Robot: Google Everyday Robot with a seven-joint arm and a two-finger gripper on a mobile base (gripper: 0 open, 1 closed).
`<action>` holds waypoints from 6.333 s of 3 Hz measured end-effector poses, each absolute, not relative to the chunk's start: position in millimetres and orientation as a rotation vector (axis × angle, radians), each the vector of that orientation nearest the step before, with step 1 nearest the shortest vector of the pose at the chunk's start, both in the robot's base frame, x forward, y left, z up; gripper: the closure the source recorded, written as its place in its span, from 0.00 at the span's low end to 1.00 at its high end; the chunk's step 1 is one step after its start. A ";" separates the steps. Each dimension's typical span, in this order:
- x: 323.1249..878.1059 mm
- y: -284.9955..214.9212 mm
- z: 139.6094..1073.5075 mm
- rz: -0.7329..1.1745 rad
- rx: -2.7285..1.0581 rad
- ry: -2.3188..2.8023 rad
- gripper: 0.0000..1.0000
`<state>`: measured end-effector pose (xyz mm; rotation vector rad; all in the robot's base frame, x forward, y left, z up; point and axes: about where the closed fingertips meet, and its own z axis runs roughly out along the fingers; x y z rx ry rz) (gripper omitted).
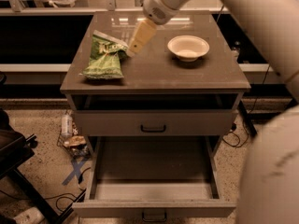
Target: Place green jalapeno chip bag into middle drawer
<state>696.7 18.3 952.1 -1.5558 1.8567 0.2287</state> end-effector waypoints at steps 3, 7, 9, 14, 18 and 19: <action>707.3 108.9 876.9 0.408 -1.614 1.850 0.00; 709.5 134.7 827.7 0.437 -1.593 1.924 0.94; 709.4 134.8 828.4 0.437 -1.594 1.924 1.00; 625.7 69.0 966.9 0.094 -1.431 1.765 1.00; 535.8 -60.3 909.4 0.235 -1.071 2.013 1.00; 504.5 -72.5 865.3 0.272 -1.065 2.086 1.00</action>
Offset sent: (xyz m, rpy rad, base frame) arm 0.0042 0.1142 -0.0850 0.1105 0.1173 0.1278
